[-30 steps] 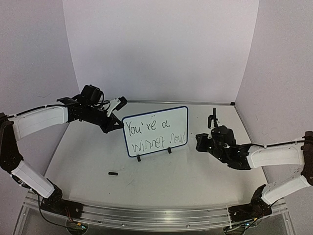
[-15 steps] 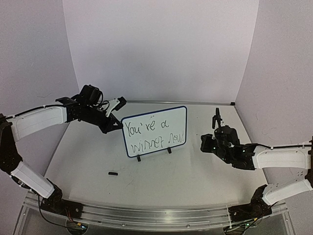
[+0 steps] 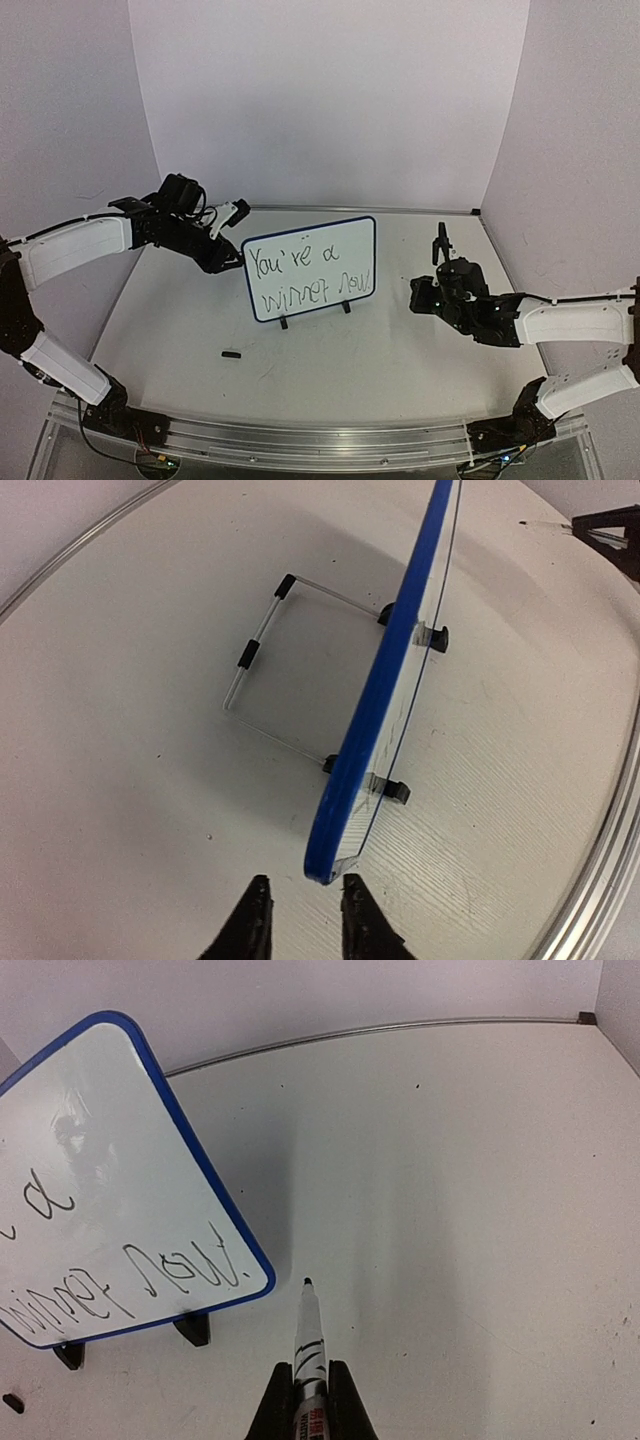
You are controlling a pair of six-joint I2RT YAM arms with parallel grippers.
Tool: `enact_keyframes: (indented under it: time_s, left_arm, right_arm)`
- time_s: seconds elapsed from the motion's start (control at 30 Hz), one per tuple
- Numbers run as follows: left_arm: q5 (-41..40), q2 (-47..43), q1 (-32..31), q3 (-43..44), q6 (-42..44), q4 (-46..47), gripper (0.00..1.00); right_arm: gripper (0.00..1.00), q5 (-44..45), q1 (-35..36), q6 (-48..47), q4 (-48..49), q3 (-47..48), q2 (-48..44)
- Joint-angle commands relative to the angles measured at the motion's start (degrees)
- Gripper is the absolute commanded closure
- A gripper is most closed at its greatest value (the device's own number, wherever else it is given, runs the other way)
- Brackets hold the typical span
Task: Write a sentence on the whiteboard
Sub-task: Pick up the pen cap from the center of the board.
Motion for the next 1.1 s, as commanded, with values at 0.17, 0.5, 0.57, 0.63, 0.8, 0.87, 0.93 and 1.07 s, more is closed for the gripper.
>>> enact_keyframes:
  time_s: [0.17, 0.5, 0.57, 0.63, 0.8, 0.87, 0.93, 1.07]
  left_arm:
    - [-7.93, -5.48, 0.38, -1.46, -5.28, -2.73, 0.36]
    - [-16.44, -17.01, 0.25, -10.08, -22.05, -0.69, 0.11]
    - [-18.52, -19.30, 0.20, -13.66, -27.90, 0.85, 0.11]
    - [-20.17, -22.25, 0.15, -18.62, -33.53, 4.31, 0.11]
    - [-14.35, -27.93, 0.06, -31.78, -41.69, 17.17, 0.12]
    - [-11.90, -27.91, -0.03, -34.68, -42.17, 20.02, 0.12]
    - [-7.80, -26.63, -0.21, -36.72, -41.79, 22.79, 0.13]
    - [-0.31, -21.28, -1.13, -39.56, -41.67, 29.22, 0.14]
  right_arm:
    - [1.00, -3.83, -0.35, -3.42, -1.52, 3.52, -1.50]
    - [1.00, -11.83, -0.30, -5.84, -3.35, 4.70, -2.64]
    - [1.00, -13.65, -0.33, -5.44, -3.35, 4.70, -2.46]
    - [1.00, -15.42, -0.35, -4.79, -3.27, 4.82, -2.03]
    - [1.00, -19.74, -0.32, -3.76, -2.79, 5.29, -1.31]
    - [1.00, -20.61, -0.28, -2.96, -2.62, 5.19, -1.56]
    - [1.00, -20.95, -0.33, -2.33, -2.56, 5.01, -1.86]
    - [1.00, -22.18, -0.34, -1.11, -2.56, 4.47, -2.44]
